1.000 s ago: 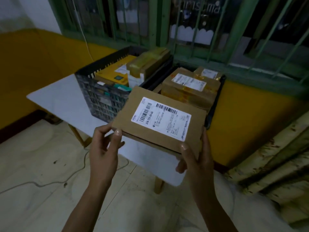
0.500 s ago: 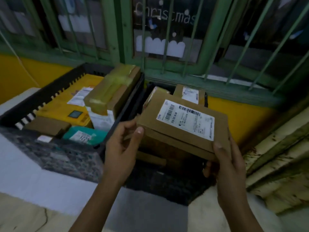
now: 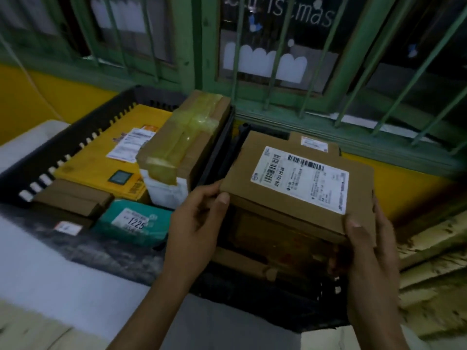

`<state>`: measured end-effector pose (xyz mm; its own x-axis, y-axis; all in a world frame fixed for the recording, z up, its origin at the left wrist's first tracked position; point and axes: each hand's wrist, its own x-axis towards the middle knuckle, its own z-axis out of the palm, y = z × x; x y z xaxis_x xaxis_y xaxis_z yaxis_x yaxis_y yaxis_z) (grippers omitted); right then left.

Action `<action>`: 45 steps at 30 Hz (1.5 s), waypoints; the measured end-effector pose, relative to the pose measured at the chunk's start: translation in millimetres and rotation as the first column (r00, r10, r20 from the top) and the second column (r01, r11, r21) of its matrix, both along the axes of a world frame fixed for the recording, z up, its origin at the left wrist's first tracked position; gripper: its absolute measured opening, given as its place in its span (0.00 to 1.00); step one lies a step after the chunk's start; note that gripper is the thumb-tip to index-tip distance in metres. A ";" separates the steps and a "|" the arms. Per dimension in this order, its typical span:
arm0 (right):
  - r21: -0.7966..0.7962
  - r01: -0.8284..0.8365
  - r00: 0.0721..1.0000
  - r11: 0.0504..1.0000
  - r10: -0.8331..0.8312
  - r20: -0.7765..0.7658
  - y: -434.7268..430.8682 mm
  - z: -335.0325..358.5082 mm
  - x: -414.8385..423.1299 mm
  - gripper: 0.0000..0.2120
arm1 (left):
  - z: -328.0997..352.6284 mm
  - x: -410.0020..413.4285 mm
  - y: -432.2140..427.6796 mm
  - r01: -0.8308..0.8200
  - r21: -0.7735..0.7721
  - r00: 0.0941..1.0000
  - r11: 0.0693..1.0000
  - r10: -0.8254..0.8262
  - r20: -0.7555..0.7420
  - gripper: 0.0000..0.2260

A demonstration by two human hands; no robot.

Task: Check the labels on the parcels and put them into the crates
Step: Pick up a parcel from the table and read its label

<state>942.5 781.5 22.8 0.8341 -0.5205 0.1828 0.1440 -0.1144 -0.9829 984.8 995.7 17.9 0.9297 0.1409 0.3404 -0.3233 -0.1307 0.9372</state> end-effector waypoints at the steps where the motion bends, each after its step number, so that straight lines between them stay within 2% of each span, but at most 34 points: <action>1: 0.004 -0.022 1.000 1.000 0.022 0.007 4.9 0.8 -2.1 0.26 | 0.1 -5.0 4.5 -0.033 -0.006 0.999 0.999 0.033 -0.004 0.08; 7: 0.045 -0.198 0.980 0.979 0.196 0.040 50.0 0.6 -1.4 0.28 | 6.1 -31.5 45.9 -0.174 -0.130 0.985 0.976 0.173 -0.020 0.08; 10: 0.048 -0.290 0.956 0.956 0.287 0.064 81.0 -2.8 -3.8 0.30 | 11.3 -33.1 70.4 -0.216 -0.328 0.975 0.920 0.184 -0.124 0.12; 12: 0.058 -0.354 0.934 0.933 0.350 0.071 99.2 -3.1 -3.3 0.29 | 14.7 -28.2 89.8 -0.251 -0.389 0.964 0.886 0.191 -0.187 0.08; 14: 0.039 -0.383 0.923 0.923 0.381 0.051 117.0 -1.6 2.3 0.28 | 16.9 -20.8 114.9 -0.286 -0.344 0.955 0.895 0.237 -0.178 0.04; 16: 0.019 -0.390 0.920 0.921 0.389 0.055 136.1 -0.8 12.1 0.28 | 19.0 -13.0 142.3 -0.301 -0.280 0.952 0.912 0.273 -0.136 0.04; 20: -0.080 -0.417 0.902 0.906 0.423 0.086 194.6 -0.4 40.8 0.29 | 19.5 7.8 218.1 -0.277 -0.047 0.959 0.960 0.273 -0.081 0.02; 24: -0.172 -0.442 0.892 0.881 0.451 0.019 266.0 -8.7 63.8 0.28 | 12.0 39.4 306.2 -0.154 0.283 0.962 0.947 0.209 -0.174 0.17; 27: -0.200 -0.444 0.896 0.873 0.439 -0.073 305.8 -18.8 72.8 0.29 | 2.3 63.9 348.9 -0.044 0.492 0.960 0.870 0.173 -0.219 0.18; 30: -0.154 -0.384 0.918 0.910 0.358 -0.170 323.8 -18.0 78.8 0.32 | 0.4 88.5 366.3 0.041 0.496 0.970 0.868 0.084 -0.227 0.20; 33: -0.105 -0.343 0.916 0.933 0.308 -0.259 336.7 -9.4 78.0 0.30 | 3.0 120.0 368.0 0.135 0.484 0.974 0.865 -0.026 -0.226 0.26; 36: -0.081 -0.362 0.899 0.928 0.325 -0.295 354.7 -4.2 75.7 0.27 | 3.3 169.9 362.1 0.213 0.598 0.969 0.773 -0.089 -0.231 0.25; 41: -0.164 -0.449 0.861 0.878 0.377 -0.341 380.0 -7.1 86.9 0.29 | 10.6 248.0 331.7 0.312 0.670 0.949 0.674 -0.189 -0.251 0.25; 45: -0.232 -0.631 0.715 0.740 0.439 -0.544 390.9 -12.9 104.3 0.16 | -3.7 268.0 303.0 0.553 0.620 0.833 0.556 -0.345 -0.433 0.25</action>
